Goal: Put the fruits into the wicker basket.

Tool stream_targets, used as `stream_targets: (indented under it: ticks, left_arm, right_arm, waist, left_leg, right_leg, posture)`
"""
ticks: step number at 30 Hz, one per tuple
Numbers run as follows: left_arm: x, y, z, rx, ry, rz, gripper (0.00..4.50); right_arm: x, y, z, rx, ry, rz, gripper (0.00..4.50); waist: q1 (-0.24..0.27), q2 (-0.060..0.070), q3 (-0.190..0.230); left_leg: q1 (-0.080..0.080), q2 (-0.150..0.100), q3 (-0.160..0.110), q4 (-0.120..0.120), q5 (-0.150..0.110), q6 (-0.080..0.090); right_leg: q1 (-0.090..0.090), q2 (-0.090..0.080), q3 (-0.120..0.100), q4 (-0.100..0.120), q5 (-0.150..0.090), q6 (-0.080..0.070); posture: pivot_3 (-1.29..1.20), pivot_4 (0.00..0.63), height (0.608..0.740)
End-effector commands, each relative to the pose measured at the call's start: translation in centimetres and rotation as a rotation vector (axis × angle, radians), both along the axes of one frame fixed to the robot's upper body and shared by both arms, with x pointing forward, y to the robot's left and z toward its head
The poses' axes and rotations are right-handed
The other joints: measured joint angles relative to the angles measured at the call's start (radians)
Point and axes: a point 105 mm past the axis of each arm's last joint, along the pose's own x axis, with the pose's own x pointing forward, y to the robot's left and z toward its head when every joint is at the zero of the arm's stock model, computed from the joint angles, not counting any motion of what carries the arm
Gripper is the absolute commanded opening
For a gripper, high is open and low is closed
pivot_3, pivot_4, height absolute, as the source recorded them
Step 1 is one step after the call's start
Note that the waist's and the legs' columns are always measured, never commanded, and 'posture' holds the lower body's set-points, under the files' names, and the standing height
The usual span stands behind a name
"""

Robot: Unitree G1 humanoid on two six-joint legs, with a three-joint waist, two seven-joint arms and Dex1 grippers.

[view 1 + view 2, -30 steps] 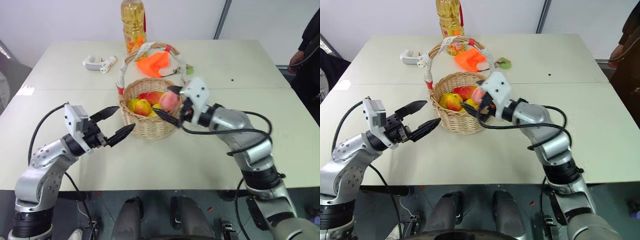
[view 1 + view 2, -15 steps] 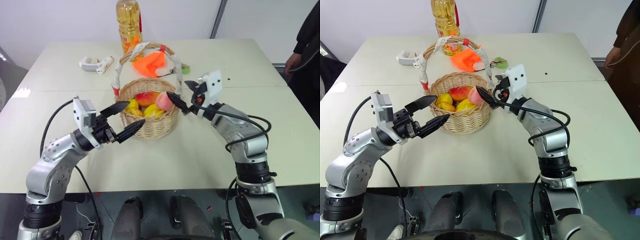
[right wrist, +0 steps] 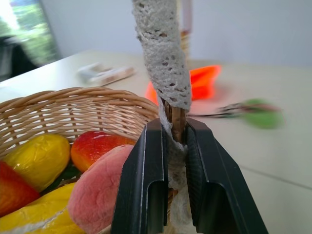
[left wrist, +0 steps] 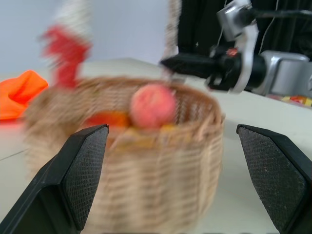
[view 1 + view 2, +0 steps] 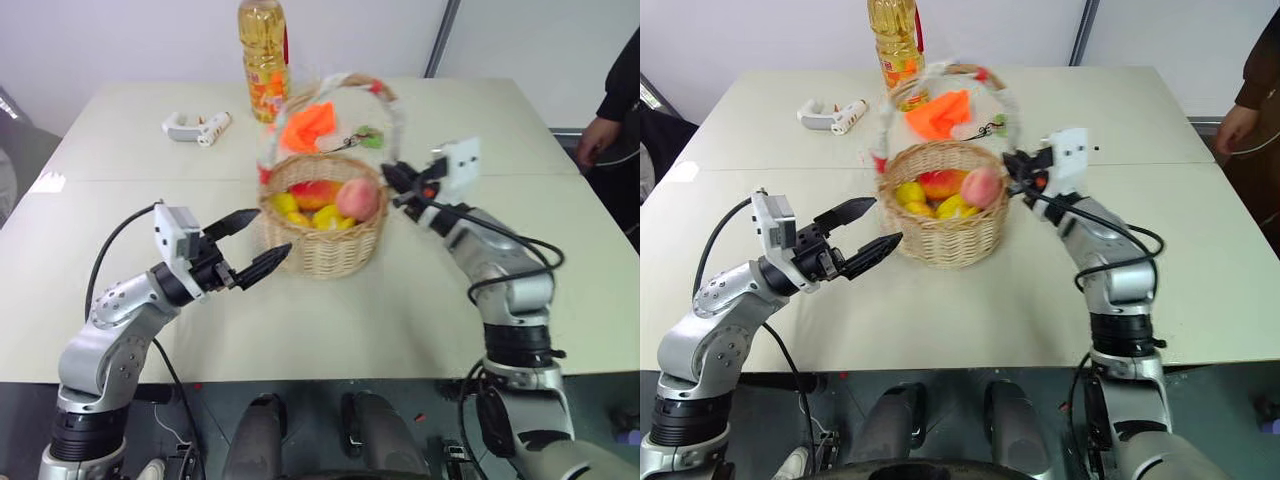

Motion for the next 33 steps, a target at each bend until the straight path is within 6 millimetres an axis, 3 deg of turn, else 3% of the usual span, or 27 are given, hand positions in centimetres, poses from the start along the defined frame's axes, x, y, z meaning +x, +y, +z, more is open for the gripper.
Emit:
stream_targets:
  ticks: [1, 7, 11, 12, 18, 24, 26, 31, 33]
  left_arm:
    - [0.0, -0.4, 0.6, 0.007, -0.050, -0.009, 4.50]
    - [1.0, -1.0, 0.1, 0.017, -0.048, -0.021, 4.50]
    - [1.3, -1.6, 0.0, 0.016, -0.053, -0.032, 4.50]
    - [1.4, -1.6, 0.0, 0.015, -0.054, -0.033, 4.50]
    - [1.7, -1.1, -0.1, 0.007, -0.050, -0.018, 4.50]
    - [2.3, 2.4, -1.8, 0.041, -0.003, 0.122, 4.50]
    - [2.2, 3.7, -2.2, 0.050, 0.008, 0.169, 4.50]
    - [1.7, 6.7, -3.8, 0.139, 0.057, 0.288, 4.50]
    - [1.5, 7.9, -4.4, 0.157, 0.085, 0.352, 4.50]
  right_arm:
    - [-1.5, -7.0, 3.2, -0.006, -0.153, -0.245, 0.01]
    - [-2.6, -15.2, 3.1, -0.042, -0.139, -0.568, 0.01]
    - [-2.3, -16.6, 2.3, -0.026, -0.103, -0.602, 0.01]
    - [-2.3, -16.9, 2.3, -0.015, -0.099, -0.606, 1.05]
    - [-3.8, -17.0, 2.2, -0.056, -0.119, -0.566, 3.97]
    - [-7.3, -17.9, 0.7, -0.116, -0.132, -0.524, 3.97]
    - [-8.0, -17.0, 0.2, -0.145, -0.135, -0.446, 3.97]
    - [-8.9, -10.4, -2.0, -0.209, -0.056, -0.044, 3.97]
    - [-9.1, -6.9, -2.9, -0.232, -0.026, 0.130, 3.97]
  waist:
    - [-0.001, 0.000, 0.000]
    - [-0.012, 0.000, 0.000]
    - [-0.015, 0.001, 0.000]
    - [-0.015, 0.001, 0.000]
    - [-0.005, 0.002, 0.000]
    - [-0.004, 0.002, -0.001]
    - [-0.010, 0.003, -0.001]
    - [-0.016, 0.004, -0.002]
    - [-0.014, 0.004, -0.002]
  left_leg:
    - [0.000, 0.000, 0.001, 0.000, 0.000, 0.000]
    - [0.002, 0.000, 0.004, 0.000, -0.001, 0.001]
    - [0.003, 0.001, 0.005, 0.000, -0.001, 0.002]
    - [0.003, 0.001, 0.005, 0.000, -0.001, 0.002]
    - [0.003, 0.001, 0.005, 0.000, -0.001, 0.003]
    - [0.002, 0.000, 0.006, 0.000, -0.002, 0.003]
    - [0.003, 0.000, 0.006, 0.000, -0.002, 0.004]
    - [0.005, 0.002, 0.007, 0.000, -0.002, 0.004]
    - [0.005, 0.002, 0.007, 0.000, -0.002, 0.004]
  right_leg:
    - [0.000, 0.000, 0.000, 0.000, 0.000, -0.001]
    - [0.000, 0.001, 0.005, 0.000, -0.001, -0.001]
    - [0.000, 0.002, 0.006, 0.001, 0.000, -0.001]
    - [0.000, 0.003, 0.007, 0.001, 0.000, 0.000]
    - [0.000, 0.002, 0.007, 0.001, 0.000, 0.000]
    - [0.000, 0.002, 0.007, 0.000, -0.001, 0.001]
    - [0.000, 0.002, 0.007, 0.000, -0.001, 0.001]
    - [0.000, 0.003, 0.009, 0.000, -0.003, 0.001]
    - [0.000, 0.003, 0.009, 0.000, -0.003, 0.001]
  posture:
    - [0.00, 0.150, 0.740]
    - [0.00, 0.150, 0.740]
    - [0.00, 0.150, 0.740]
    - [0.00, 0.150, 0.740]
    - [0.00, 0.150, 0.740]
    - [0.00, 0.150, 0.740]
    - [0.00, 0.150, 0.740]
    - [0.00, 0.150, 0.740]
    - [0.00, 0.150, 0.740]
